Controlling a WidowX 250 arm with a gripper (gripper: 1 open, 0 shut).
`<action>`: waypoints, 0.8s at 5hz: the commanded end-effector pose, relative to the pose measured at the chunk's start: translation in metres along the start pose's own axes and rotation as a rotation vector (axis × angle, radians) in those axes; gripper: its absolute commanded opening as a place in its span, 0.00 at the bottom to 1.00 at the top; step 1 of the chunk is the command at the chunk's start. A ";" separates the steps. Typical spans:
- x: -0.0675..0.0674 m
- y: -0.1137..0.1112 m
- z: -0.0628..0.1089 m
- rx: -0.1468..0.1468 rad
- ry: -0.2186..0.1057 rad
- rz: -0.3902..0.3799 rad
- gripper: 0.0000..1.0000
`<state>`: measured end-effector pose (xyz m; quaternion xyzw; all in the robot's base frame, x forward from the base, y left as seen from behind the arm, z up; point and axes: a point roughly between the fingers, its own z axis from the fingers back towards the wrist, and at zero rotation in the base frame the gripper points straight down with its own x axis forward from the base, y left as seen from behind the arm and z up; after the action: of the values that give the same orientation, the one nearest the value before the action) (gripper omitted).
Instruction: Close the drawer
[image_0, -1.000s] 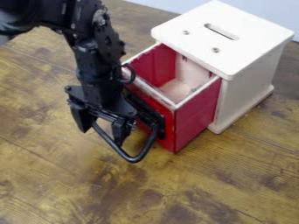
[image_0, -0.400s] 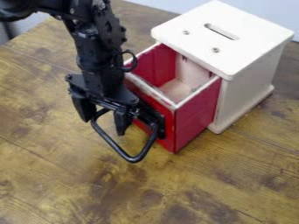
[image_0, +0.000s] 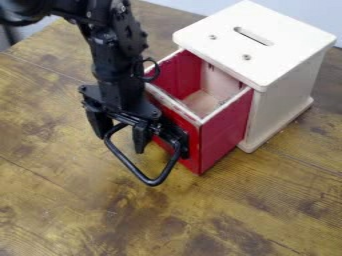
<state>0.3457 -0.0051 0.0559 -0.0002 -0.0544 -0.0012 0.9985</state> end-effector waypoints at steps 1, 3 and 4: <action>0.022 -0.009 0.003 -0.014 -0.055 -0.047 1.00; 0.039 -0.019 -0.008 -0.024 -0.018 -0.099 1.00; 0.058 -0.026 -0.008 -0.024 0.009 -0.105 1.00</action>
<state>0.4012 -0.0229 0.0585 -0.0060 -0.0529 -0.0536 0.9971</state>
